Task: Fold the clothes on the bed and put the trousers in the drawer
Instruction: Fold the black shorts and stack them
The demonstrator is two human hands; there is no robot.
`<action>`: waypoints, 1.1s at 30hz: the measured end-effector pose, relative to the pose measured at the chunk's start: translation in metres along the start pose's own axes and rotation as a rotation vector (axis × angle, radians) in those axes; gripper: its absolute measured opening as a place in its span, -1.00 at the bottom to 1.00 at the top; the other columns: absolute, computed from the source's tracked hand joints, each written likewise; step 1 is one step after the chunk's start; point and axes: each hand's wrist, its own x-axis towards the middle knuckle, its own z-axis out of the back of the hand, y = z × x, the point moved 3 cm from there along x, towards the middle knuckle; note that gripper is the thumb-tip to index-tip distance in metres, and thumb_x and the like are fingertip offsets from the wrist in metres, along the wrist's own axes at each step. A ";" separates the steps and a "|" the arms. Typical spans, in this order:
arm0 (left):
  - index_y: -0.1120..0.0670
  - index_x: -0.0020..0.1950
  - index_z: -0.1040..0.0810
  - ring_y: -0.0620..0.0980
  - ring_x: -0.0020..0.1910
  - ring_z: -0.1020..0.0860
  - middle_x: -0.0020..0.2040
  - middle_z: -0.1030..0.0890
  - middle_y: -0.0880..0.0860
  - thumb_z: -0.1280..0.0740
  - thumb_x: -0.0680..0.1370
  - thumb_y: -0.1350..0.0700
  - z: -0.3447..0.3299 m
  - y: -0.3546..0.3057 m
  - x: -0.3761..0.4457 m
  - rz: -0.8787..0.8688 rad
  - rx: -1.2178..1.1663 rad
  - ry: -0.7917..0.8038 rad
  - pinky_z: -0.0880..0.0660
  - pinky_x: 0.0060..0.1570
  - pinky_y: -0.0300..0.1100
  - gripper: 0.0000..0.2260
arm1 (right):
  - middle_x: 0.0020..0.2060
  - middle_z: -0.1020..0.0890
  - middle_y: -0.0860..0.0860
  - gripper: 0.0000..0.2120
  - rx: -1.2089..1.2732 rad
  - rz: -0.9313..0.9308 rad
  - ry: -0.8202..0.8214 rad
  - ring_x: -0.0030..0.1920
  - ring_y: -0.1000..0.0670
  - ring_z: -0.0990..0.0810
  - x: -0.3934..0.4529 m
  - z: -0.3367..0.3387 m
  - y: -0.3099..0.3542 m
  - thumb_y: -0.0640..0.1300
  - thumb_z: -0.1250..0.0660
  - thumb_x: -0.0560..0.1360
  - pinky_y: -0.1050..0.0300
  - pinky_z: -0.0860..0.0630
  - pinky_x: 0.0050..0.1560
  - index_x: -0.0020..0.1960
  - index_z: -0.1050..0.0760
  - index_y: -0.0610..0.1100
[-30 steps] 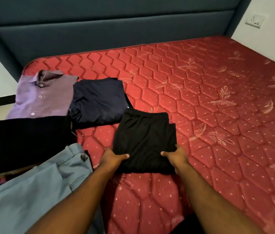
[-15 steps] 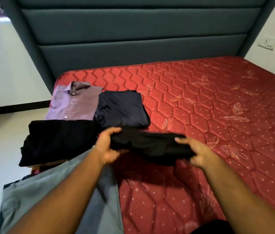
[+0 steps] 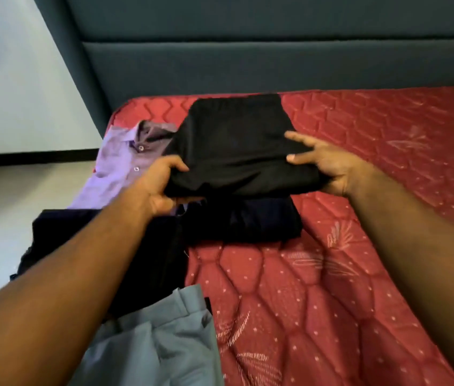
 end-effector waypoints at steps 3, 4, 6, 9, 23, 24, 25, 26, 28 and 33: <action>0.12 0.04 -0.43 0.15 -0.19 -0.58 -0.03 -0.57 0.24 -0.33 0.46 0.30 0.015 0.050 0.039 0.102 0.261 -0.192 -0.61 -0.32 0.05 -0.80 | 0.20 -0.55 0.02 -0.42 -0.397 -0.088 -0.133 0.06 0.01 -0.60 0.021 0.001 -0.078 -0.41 -0.36 0.46 0.42 -0.51 -0.08 0.45 -0.37 -0.15; 0.11 0.11 -0.38 0.19 -0.13 -0.57 0.02 -0.56 0.24 -0.38 0.44 0.29 0.022 0.054 0.046 0.033 0.355 -0.269 -0.60 -0.23 0.08 -0.69 | 0.26 -0.51 -0.02 -0.42 -0.583 -0.064 -0.214 0.19 -0.07 -0.56 0.025 0.000 -0.092 -0.35 -0.40 0.45 0.40 -0.47 0.04 0.44 -0.37 -0.17; 0.07 0.27 -0.31 0.23 0.01 -0.56 0.10 -0.54 0.22 -0.39 0.42 0.22 0.023 0.043 0.035 -0.211 0.728 -0.327 -0.56 0.01 0.13 -0.53 | 0.38 -0.43 -0.09 -0.44 -1.047 -0.006 -0.400 0.34 -0.20 -0.42 0.021 -0.009 -0.100 -0.11 -0.43 0.46 0.04 -0.39 0.29 0.43 -0.40 -0.02; 0.03 0.44 -0.28 0.28 0.19 -0.49 0.25 -0.48 0.21 -0.29 0.45 0.22 0.033 0.011 -0.012 -0.462 1.021 -0.236 -0.46 0.16 0.14 -0.45 | 0.46 -0.30 -0.03 -0.50 -1.342 0.058 -0.446 0.38 -0.21 -0.30 0.002 -0.081 -0.070 -0.03 -0.38 0.48 -0.15 -0.29 0.31 0.40 -0.41 0.11; -0.07 0.60 0.06 0.22 0.57 0.13 0.61 0.11 0.09 -0.27 0.58 -0.11 0.233 0.026 -0.162 0.084 1.406 -0.077 0.04 0.44 0.35 -0.29 | 0.51 -0.17 -0.02 -0.37 -1.610 -0.237 0.280 0.46 -0.13 -0.21 -0.094 -0.404 -0.029 -0.05 -0.33 0.51 -0.14 -0.32 0.38 0.51 -0.18 0.14; -0.07 0.60 0.07 0.22 0.57 0.12 0.61 0.09 0.09 -0.27 0.58 -0.10 0.244 0.015 -0.164 0.048 1.351 -0.099 0.03 0.44 0.35 -0.29 | 0.49 -0.18 -0.02 -0.37 -1.648 -0.221 0.275 0.45 -0.14 -0.21 -0.092 -0.422 -0.019 -0.06 -0.33 0.51 -0.15 -0.33 0.37 0.51 -0.18 0.14; -0.07 0.60 0.07 0.22 0.57 0.11 0.61 0.07 0.09 -0.26 0.58 -0.09 0.249 0.007 -0.167 0.018 1.322 -0.109 0.02 0.44 0.35 -0.30 | 0.48 -0.20 -0.02 -0.36 -1.675 -0.201 0.271 0.45 -0.14 -0.22 -0.092 -0.435 -0.008 -0.07 -0.33 0.50 -0.15 -0.35 0.36 0.51 -0.17 0.13; -0.07 0.60 0.08 0.22 0.57 0.10 0.61 0.06 0.10 -0.25 0.59 -0.07 0.254 -0.002 -0.168 -0.008 1.299 -0.106 0.02 0.44 0.35 -0.30 | 0.47 -0.21 -0.03 -0.36 -1.702 -0.179 0.260 0.44 -0.14 -0.23 -0.089 -0.449 0.004 -0.07 -0.34 0.50 -0.15 -0.36 0.35 0.51 -0.18 0.13; -0.05 0.60 0.08 0.24 0.57 0.08 0.61 0.03 0.12 -0.25 0.59 -0.06 0.264 -0.024 -0.174 -0.035 1.262 -0.082 0.00 0.44 0.35 -0.31 | 0.46 -0.22 -0.05 -0.36 -1.707 -0.168 0.247 0.45 -0.14 -0.23 -0.085 -0.474 0.027 -0.09 -0.34 0.49 -0.16 -0.36 0.35 0.51 -0.19 0.10; -0.03 0.58 -0.04 0.26 0.55 -0.02 0.59 -0.07 0.14 -0.26 0.59 0.01 0.286 -0.082 -0.190 -0.047 1.366 -0.011 -0.14 0.41 0.32 -0.38 | 0.42 -0.28 -0.07 -0.43 -1.557 -0.207 0.152 0.41 -0.16 -0.26 -0.102 -0.507 0.055 -0.12 -0.32 0.50 -0.16 -0.35 0.35 0.47 -0.25 0.07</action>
